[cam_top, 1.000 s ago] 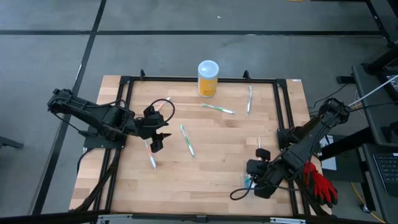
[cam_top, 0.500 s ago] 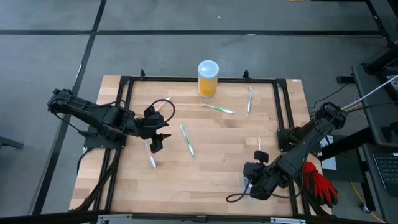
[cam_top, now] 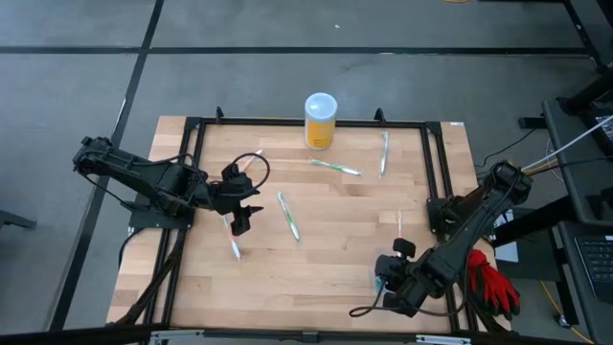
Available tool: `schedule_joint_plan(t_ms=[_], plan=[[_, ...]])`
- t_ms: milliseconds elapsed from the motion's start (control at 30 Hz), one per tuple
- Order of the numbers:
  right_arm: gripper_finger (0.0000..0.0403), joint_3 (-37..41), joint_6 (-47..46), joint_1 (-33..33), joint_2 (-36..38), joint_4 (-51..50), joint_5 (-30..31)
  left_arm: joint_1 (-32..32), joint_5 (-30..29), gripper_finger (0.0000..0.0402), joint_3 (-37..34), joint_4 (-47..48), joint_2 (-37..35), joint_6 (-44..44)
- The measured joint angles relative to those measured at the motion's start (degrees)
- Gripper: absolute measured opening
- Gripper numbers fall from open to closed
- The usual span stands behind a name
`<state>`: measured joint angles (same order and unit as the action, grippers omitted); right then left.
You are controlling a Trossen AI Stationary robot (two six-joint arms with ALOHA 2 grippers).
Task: Pick & Place toothbrushing station
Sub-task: Put the blue mouthwash bottle into the transparent organizer
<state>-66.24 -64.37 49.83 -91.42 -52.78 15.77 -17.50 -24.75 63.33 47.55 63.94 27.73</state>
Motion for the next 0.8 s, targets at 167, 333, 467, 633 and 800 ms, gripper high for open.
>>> schedule_joint_plan(t_ms=[167,333,467,633,800], plan=[[0.0100,0.00,-1.29,-0.20,-1.15,0.54,0.08,-0.01,0.31,0.0213,0.00,0.01,0.00,0.03],[0.0129,0.00,-2.74,-0.09,-1.14,0.99,-0.13,0.00,0.48,0.0213,0.00,0.07,0.00,0.07],[0.0157,0.00,-4.98,0.06,-1.14,1.20,0.11,-0.02,0.51,0.0213,0.00,0.07,0.00,0.04],[0.0175,0.00,-5.74,0.06,-1.14,1.77,0.00,-0.02,0.87,0.0213,0.00,0.07,0.00,0.04],[0.0176,0.00,-5.72,-0.06,-1.14,2.25,-0.07,-0.02,0.87,0.0213,0.00,0.07,0.00,0.02]])
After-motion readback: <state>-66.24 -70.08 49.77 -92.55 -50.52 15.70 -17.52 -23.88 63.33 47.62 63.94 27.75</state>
